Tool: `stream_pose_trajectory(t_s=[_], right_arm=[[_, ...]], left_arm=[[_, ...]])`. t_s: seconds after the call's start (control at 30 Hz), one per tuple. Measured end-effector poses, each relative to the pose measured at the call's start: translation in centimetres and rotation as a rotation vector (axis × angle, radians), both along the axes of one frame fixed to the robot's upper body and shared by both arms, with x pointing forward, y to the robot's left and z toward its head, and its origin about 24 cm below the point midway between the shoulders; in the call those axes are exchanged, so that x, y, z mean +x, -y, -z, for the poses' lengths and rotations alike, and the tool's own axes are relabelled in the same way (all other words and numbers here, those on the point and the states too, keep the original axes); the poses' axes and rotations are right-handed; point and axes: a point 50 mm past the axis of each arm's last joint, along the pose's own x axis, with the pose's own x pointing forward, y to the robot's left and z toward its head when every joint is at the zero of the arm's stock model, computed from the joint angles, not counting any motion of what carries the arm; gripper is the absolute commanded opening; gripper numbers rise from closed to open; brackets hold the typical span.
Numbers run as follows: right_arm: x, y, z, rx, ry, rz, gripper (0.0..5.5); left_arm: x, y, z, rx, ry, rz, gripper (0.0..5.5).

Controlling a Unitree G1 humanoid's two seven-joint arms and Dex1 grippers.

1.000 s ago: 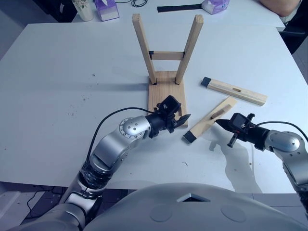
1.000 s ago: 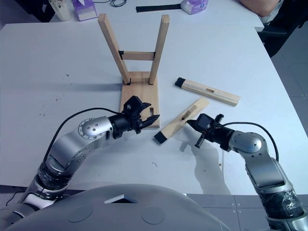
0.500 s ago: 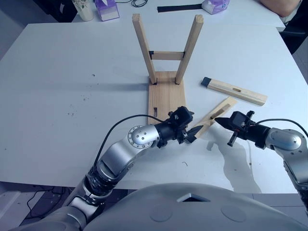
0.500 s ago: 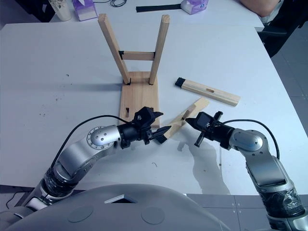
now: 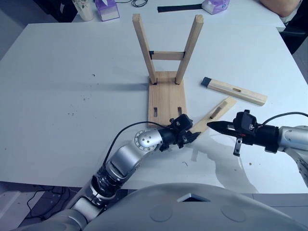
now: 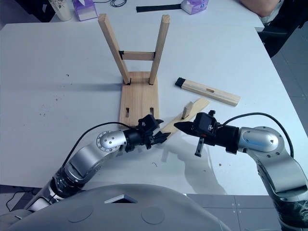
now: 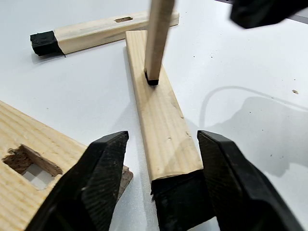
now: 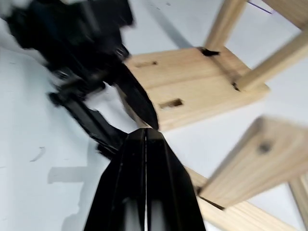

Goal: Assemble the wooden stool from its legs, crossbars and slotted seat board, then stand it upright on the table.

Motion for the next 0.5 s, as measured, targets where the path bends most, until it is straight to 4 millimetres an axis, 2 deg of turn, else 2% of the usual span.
stream_pose_trajectory(t_s=[0.33, 0.43, 0.5], right_arm=[[2.0, -0.4, -3.4, 0.086, 0.176, 0.044, 0.0], [2.6, -0.5, -3.5, 0.061, 0.244, 0.06, 0.0], [2.7, -0.6, -3.0, 0.033, 0.266, 0.054, 0.0]], left_arm=[[-0.7, 0.5, 0.0, -0.011, -0.02, 0.005, 0.48], [-0.9, 0.6, 0.2, -0.005, -0.025, 0.011, 0.03], [-0.9, 0.6, 0.2, -0.002, -0.028, 0.013, 0.03]])
